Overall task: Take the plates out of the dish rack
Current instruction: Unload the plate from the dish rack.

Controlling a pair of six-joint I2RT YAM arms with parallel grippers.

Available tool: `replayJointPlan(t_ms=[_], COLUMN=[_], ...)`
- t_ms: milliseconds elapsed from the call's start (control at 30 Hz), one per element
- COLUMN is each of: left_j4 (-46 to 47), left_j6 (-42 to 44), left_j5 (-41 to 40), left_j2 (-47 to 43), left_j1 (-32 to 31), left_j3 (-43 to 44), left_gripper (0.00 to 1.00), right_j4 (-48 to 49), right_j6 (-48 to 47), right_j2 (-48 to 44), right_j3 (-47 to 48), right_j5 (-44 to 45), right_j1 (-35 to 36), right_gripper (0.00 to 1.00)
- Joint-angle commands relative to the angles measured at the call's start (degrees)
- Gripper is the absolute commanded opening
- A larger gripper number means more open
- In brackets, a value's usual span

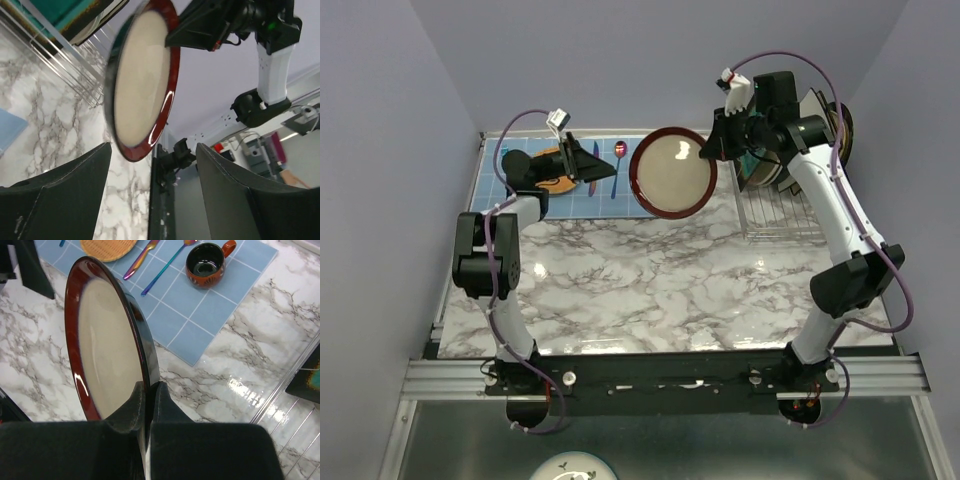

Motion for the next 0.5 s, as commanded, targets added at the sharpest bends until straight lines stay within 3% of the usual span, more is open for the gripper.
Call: replayJointPlan(t_ms=[0, 100, 133, 167, 200, 300, 467], left_j4=[-5.3, -37.6, -58.6, -66.7, -70.2, -65.6, -69.3], left_j6=[18.2, 45.4, 64.7, 71.2, 73.7, 70.1, 74.1], left_j5=[0.7, -3.6, -6.3, -8.4, -9.3, -9.9, -11.8], left_j2=[-8.2, -13.6, -15.9, -16.4, -16.7, -16.4, -14.2], left_j1=[-0.3, -1.9, -3.8, -4.9, -5.8, -5.6, -4.8], left_j3=[-2.9, -1.3, 0.3, 3.6, 4.3, 3.4, 4.6], left_gripper=[0.76, 0.74, 0.72, 0.71, 0.71, 0.7, 0.71], right_j4=[3.9, 3.6, 3.6, 3.6, 3.4, 3.7, 4.0], right_j6=[0.0, 0.0, -0.1, -0.2, -0.2, -0.4, -0.5], right_j2=[0.4, 1.0, 1.0, 1.0, 0.9, 0.2, -1.7], right_j3=[5.6, 6.8, 6.9, 6.9, 6.9, 5.9, 4.5], right_j5=[-4.3, -4.7, -4.8, -4.8, -4.8, -4.9, -5.5], right_j1=[0.4, 0.4, 0.4, 0.5, 0.5, 0.5, 0.4], right_gripper=[0.01, 0.01, 0.01, 0.01, 0.01, 0.01, 0.01])
